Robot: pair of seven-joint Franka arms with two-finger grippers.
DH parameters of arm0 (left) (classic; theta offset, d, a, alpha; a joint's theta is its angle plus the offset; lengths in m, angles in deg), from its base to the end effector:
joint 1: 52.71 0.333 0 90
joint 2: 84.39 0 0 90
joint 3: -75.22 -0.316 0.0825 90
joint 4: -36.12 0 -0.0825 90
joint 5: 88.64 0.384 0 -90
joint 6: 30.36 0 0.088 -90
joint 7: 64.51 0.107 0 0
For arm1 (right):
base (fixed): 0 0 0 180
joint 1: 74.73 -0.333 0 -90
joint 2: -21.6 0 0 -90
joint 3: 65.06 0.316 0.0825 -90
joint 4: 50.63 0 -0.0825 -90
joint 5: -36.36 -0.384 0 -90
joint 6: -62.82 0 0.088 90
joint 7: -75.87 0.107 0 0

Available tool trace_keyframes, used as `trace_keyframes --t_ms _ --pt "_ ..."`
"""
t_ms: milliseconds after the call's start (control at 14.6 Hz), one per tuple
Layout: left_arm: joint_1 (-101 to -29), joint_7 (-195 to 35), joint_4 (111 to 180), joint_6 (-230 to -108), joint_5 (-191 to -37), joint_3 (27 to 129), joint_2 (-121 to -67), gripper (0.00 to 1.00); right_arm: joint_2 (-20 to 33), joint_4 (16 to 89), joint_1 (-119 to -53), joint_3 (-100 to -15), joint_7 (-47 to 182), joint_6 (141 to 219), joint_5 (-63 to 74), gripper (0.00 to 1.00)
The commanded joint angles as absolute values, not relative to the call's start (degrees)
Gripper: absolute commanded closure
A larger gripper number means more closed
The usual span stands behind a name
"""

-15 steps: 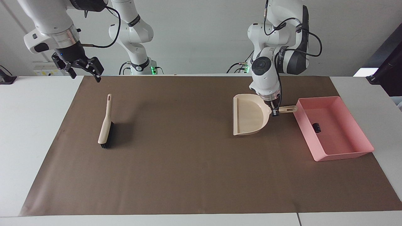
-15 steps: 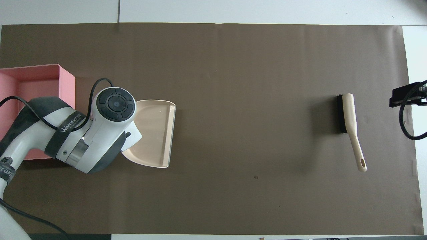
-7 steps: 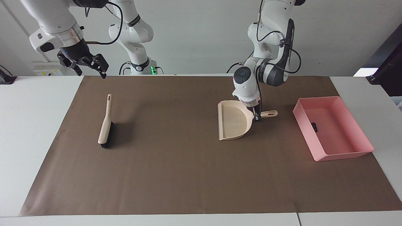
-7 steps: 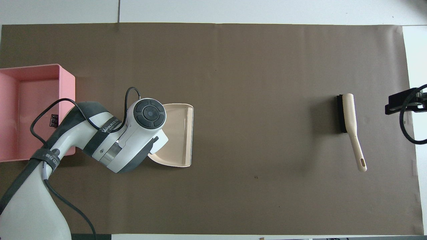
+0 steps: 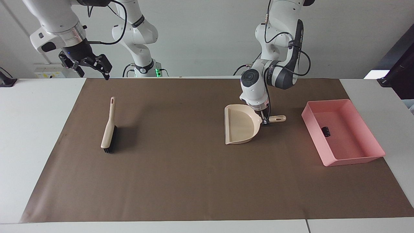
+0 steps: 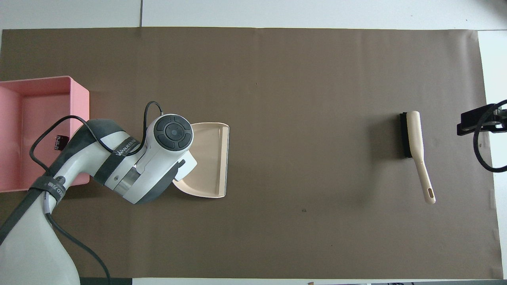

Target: Clean e-waste and dump in bin

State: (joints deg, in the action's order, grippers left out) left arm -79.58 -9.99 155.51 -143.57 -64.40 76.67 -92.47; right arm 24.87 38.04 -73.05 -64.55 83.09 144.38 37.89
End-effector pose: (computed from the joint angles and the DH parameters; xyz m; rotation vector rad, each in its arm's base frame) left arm 0.4908 -0.2346 0.3451 -1.8919 2.0764 0.4566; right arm 0.5210 -0.0137 0.6536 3.1007 -0.2322 -0.1019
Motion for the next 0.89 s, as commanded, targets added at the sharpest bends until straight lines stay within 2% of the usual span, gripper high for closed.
trace_keyframes --t_ms 0,68,273,478,819 --pt "-77.2 -13.4 155.7 -142.0 -65.3 75.8 -88.7 0.27 25.1 38.6 -73.0 -64.4 82.6 144.9 38.4 0.00" --pt "-76.3 -16.6 155.8 -140.6 -65.3 75.8 -88.3 0.18 25.1 38.7 -72.9 -64.4 82.6 144.9 38.1 0.00" --pt "-71.6 -24.4 155.8 -139.1 -65.3 75.9 -86.3 0.03 25.2 39.1 -72.9 -64.4 82.8 145.3 37.7 0.00" --pt "-66.5 -32.7 155.4 -138.9 -66.7 75.9 -84.8 0.02 25.3 39.6 -72.5 -64.4 83.0 145.3 37.6 0.00" --pt "-57.3 -35.6 145.2 -131.6 -75.4 75.8 -86.5 0.02 26.1 41.4 -72.6 -64.4 83.2 147.7 37.7 0.00"
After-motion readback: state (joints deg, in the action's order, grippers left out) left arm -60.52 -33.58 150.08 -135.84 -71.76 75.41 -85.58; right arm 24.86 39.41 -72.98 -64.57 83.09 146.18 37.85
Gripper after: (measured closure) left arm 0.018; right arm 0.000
